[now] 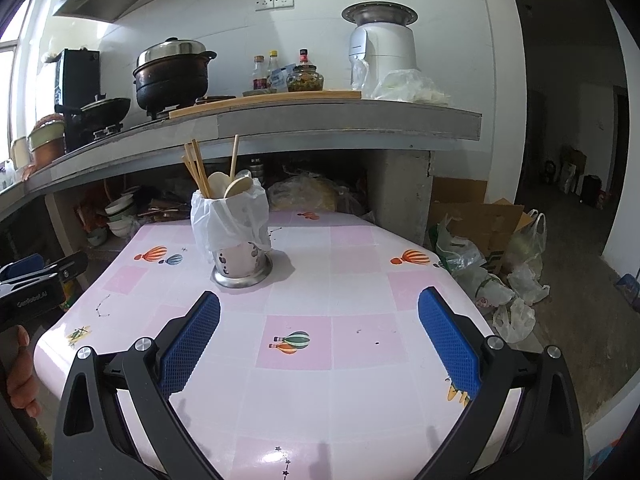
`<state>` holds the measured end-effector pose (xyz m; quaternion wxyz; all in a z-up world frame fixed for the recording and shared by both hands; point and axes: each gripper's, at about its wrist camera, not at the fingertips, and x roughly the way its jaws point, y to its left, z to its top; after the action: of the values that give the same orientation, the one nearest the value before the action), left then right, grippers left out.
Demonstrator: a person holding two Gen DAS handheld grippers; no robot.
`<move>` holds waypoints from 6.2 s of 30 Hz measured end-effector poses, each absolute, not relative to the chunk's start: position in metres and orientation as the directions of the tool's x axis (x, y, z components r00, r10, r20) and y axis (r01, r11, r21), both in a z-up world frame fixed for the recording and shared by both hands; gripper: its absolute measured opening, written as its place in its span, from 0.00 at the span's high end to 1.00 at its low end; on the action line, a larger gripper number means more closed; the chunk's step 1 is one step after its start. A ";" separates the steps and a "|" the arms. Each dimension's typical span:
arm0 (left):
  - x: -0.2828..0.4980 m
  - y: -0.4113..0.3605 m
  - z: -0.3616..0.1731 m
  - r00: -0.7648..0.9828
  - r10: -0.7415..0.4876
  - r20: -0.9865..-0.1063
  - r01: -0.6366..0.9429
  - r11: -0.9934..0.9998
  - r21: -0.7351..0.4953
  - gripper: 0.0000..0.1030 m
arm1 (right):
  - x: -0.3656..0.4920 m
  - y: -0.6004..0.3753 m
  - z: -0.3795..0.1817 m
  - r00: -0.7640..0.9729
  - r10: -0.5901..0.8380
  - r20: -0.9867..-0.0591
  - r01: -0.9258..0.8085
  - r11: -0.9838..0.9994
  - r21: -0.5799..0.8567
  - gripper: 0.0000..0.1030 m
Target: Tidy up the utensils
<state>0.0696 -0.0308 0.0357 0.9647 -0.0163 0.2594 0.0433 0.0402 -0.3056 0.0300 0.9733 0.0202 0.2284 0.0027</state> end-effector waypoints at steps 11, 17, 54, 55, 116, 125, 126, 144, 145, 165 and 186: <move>0.069 -0.027 0.036 0.861 0.079 -0.502 -0.099 0.995 -0.012 0.08 | 0.041 -0.299 0.031 0.895 0.021 -0.446 -0.008 1.000 0.030 0.06; 0.069 -0.026 0.036 0.861 0.080 -0.502 -0.100 0.995 -0.013 0.08 | 0.041 -0.297 0.032 0.895 0.025 -0.446 -0.014 1.000 0.028 0.06; 0.068 -0.015 0.035 0.860 0.096 -0.500 -0.121 0.992 -0.019 0.08 | 0.040 -0.286 0.035 0.896 0.034 -0.443 -0.025 0.999 0.025 0.06; 0.069 -0.015 0.035 0.861 0.095 -0.500 -0.119 0.993 -0.017 0.08 | 0.040 -0.287 0.035 0.896 0.034 -0.444 -0.025 0.999 0.026 0.06; 0.068 -0.018 0.029 0.858 0.091 -0.506 -0.114 0.993 -0.015 0.08 | 0.040 -0.284 0.036 0.896 0.034 -0.444 -0.026 0.999 0.024 0.06; 0.069 -0.018 0.029 0.857 0.090 -0.507 -0.113 0.993 -0.016 0.08 | 0.039 -0.282 0.036 0.894 0.035 -0.446 -0.026 0.999 0.027 0.06; 0.069 -0.018 0.029 0.857 0.090 -0.507 -0.114 0.993 -0.016 0.08 | 0.040 -0.283 0.035 0.894 0.035 -0.446 -0.026 0.999 0.027 0.06; 0.069 -0.018 0.030 0.857 0.090 -0.507 -0.113 0.993 -0.015 0.08 | 0.039 -0.280 0.035 0.895 0.036 -0.444 -0.027 0.999 0.026 0.06; 0.070 -0.018 0.030 0.857 0.090 -0.507 -0.113 0.993 -0.015 0.08 | 0.039 -0.278 0.035 0.895 0.036 -0.444 -0.027 0.999 0.025 0.06; 0.069 -0.018 0.030 0.857 0.090 -0.508 -0.114 0.993 -0.016 0.08 | 0.039 -0.275 0.035 0.895 0.037 -0.445 -0.029 0.999 0.025 0.06; 0.070 -0.017 0.030 0.856 0.089 -0.510 -0.114 0.993 -0.017 0.08 | 0.039 -0.274 0.034 0.894 0.037 -0.446 -0.029 0.999 0.025 0.06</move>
<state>0.0696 -0.0172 0.0299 0.9630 -0.0234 0.2633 0.0526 0.0393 -0.2742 0.0345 0.9732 0.0087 0.2293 0.0170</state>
